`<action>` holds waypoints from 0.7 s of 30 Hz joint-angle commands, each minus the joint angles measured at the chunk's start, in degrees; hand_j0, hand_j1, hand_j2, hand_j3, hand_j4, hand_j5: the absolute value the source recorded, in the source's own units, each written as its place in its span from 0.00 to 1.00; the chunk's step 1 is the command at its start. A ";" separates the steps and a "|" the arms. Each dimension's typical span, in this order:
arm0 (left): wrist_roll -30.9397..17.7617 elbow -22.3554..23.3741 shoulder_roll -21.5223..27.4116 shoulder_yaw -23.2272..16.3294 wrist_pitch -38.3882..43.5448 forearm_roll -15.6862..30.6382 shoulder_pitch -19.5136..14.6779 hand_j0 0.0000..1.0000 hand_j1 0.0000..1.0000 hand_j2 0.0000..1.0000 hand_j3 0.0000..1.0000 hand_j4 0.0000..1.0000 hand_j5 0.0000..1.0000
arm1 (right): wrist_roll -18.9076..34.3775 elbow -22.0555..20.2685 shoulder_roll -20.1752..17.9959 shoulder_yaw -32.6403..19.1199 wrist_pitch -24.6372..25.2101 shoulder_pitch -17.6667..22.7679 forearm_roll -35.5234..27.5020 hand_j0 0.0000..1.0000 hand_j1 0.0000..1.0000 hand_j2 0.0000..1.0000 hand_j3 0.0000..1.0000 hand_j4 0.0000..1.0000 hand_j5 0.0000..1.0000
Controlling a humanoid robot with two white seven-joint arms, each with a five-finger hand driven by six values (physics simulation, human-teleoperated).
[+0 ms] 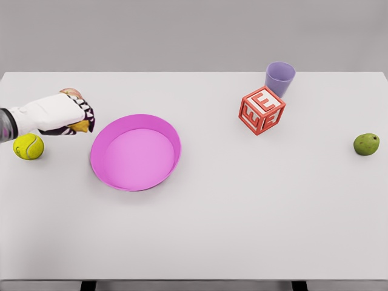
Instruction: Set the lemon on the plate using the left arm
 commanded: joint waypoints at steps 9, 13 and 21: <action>0.06 -3.36 -1.48 -0.02 0.17 0.14 0.09 0.46 0.46 0.46 0.46 0.46 0.46 | 0.01 0.04 0.01 0.01 0.00 0.00 0.01 1.00 1.00 1.00 1.00 1.00 1.00; 0.06 -4.06 -2.45 -0.11 0.17 0.14 0.09 0.46 0.46 0.46 0.46 0.46 0.46 | 0.01 -0.05 0.01 0.01 0.00 0.00 -0.07 1.00 1.00 1.00 1.00 1.00 1.00; 0.06 -7.14 -3.33 -0.11 0.17 0.22 1.05 0.46 0.46 0.46 0.46 0.46 0.46 | 0.01 0.04 0.01 0.01 0.00 0.00 0.01 1.00 1.00 1.00 1.00 1.00 1.00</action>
